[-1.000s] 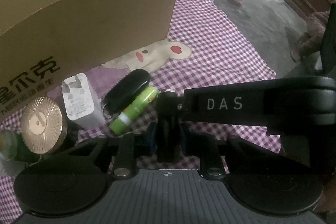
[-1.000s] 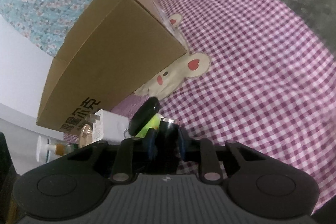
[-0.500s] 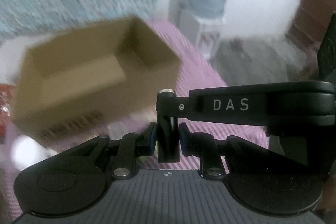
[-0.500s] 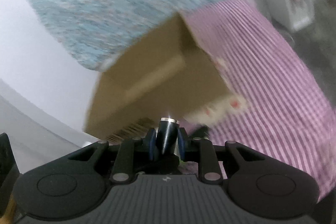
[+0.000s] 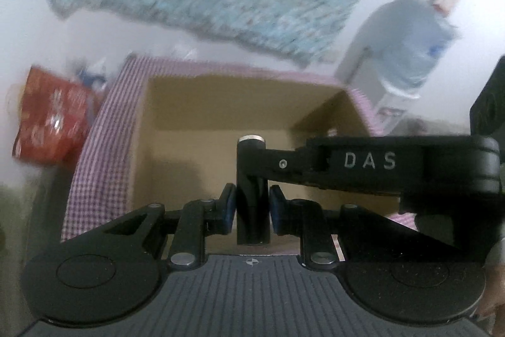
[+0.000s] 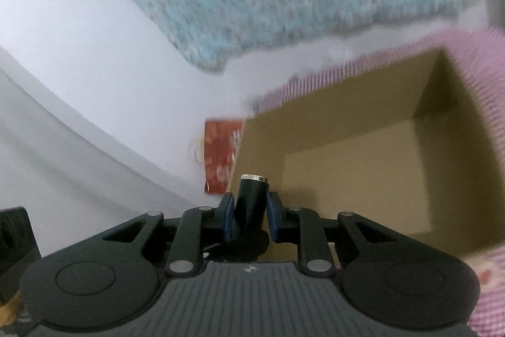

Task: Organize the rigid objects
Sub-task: 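Carry the black cylinder into the cardboard box and open the right tool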

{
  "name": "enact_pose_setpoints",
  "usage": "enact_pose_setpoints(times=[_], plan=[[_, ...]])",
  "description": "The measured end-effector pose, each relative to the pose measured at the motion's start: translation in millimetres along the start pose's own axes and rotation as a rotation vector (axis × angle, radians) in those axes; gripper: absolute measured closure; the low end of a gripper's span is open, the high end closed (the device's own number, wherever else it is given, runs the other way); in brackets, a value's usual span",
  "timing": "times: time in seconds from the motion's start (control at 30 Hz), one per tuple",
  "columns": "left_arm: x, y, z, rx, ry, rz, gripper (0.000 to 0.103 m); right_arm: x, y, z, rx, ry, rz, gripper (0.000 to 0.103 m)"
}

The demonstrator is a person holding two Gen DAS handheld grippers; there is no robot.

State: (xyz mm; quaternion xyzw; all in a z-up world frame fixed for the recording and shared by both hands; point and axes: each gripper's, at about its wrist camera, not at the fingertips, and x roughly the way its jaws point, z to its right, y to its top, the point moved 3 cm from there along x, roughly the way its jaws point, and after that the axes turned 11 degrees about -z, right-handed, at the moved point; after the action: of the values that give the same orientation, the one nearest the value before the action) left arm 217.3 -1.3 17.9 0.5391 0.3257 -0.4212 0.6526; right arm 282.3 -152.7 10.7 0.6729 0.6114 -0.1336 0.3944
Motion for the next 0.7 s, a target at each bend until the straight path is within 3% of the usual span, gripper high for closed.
enact_pose_setpoints(times=[0.27,0.4,0.57,0.7], plan=[[36.8,7.7,-33.9,-0.058,0.081,-0.110,0.081,75.3,17.8,22.2,0.066,-0.012,-0.186,0.079],[35.8,9.7,-35.8,-0.067,0.093,-0.117,0.077,96.3,19.0,30.0,0.079,-0.020,-0.241,0.079],[26.6,10.7,-32.5,-0.067,0.086,-0.098,0.072,95.5,18.7,31.3,0.091,0.024,-0.249,0.077],[9.5,6.8,-25.3,-0.071,0.058,-0.065,0.068,71.8,16.7,31.5,0.102,0.046,-0.221,0.077]])
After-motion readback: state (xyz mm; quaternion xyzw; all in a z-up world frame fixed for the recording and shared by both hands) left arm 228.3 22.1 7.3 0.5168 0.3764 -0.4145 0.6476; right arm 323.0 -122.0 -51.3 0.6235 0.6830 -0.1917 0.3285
